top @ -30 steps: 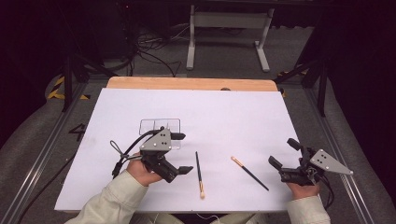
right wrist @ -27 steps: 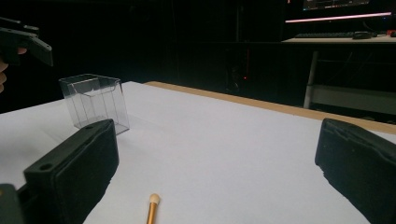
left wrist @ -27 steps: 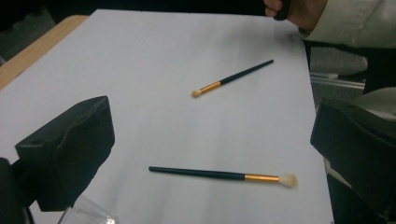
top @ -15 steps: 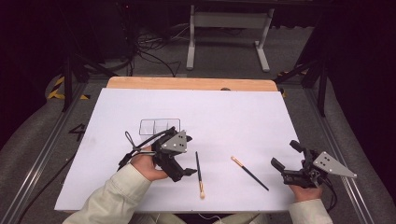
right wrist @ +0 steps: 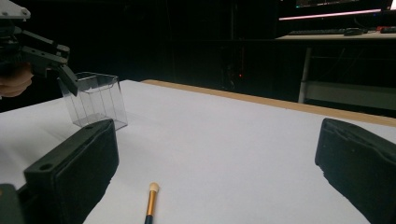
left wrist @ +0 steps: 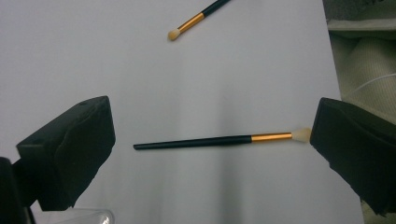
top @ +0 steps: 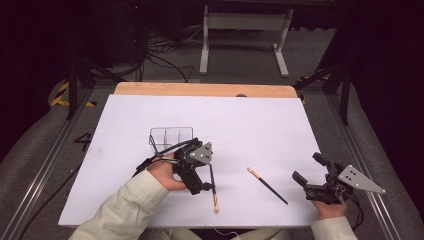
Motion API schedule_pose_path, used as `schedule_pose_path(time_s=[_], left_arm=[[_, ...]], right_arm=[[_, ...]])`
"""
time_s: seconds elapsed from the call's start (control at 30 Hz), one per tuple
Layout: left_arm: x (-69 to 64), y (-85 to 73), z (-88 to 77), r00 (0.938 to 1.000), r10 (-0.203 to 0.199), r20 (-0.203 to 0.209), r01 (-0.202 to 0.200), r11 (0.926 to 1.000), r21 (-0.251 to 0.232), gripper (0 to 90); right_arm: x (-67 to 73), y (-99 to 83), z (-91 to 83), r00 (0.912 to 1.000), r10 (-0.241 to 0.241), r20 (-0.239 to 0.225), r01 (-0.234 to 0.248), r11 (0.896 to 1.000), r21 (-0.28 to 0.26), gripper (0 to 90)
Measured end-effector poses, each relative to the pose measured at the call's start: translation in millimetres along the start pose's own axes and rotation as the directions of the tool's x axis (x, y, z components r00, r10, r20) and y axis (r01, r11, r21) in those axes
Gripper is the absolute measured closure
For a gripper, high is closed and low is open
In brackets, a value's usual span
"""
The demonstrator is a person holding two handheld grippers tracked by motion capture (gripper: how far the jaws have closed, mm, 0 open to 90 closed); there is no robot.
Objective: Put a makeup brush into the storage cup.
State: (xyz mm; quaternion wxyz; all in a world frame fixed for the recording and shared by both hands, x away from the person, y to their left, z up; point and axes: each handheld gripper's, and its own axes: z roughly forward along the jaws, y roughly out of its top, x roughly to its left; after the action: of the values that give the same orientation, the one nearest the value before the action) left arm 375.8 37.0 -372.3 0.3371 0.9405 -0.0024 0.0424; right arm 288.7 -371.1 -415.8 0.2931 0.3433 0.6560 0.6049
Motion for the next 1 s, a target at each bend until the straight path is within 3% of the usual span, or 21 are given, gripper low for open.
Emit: schedule_pose_path(time_s=[0.17, 0.4, 0.6, 0.77, 1.0], left_arm=[[5.8, -0.5, 9.2, 0.9994, -0.006, 0.034, 0.005, 0.9996, 0.028, 1.2], [6.0, 2.8, 16.2, 0.9994, 0.009, 0.034, -0.012, 0.996, 0.089, 1.3], [7.7, 3.2, 22.7, 0.9992, 0.018, 0.035, -0.023, 0.9904, 0.136, 1.7], [10.9, 2.6, 29.8, 0.9967, 0.024, 0.077, -0.038, 0.9828, 0.181, 2.2], [10.6, 5.0, 40.0, 0.9928, 0.058, 0.105, -0.079, 0.9735, 0.215, 2.2]], right_arm=[[-0.3, -0.1, 0.2, 1.0, -0.002, -0.003, 0.002, 1.0, -0.002, 0.3], [-0.6, -0.5, 1.0, 1.0, 0.003, -0.009, -0.003, 1.0, 0.0, 0.3], [-0.8, -0.7, 0.5, 0.9999, 0.006, -0.011, -0.006, 1.0, 0.0, 0.3], [-1.9, -1.3, 0.3, 0.9999, 0.007, -0.014, -0.007, 1.0, 0.002, 0.3], [-1.8, -2.7, -3.8, 0.9999, 0.011, -0.007, -0.011, 1.0, 0.006, 0.3]])
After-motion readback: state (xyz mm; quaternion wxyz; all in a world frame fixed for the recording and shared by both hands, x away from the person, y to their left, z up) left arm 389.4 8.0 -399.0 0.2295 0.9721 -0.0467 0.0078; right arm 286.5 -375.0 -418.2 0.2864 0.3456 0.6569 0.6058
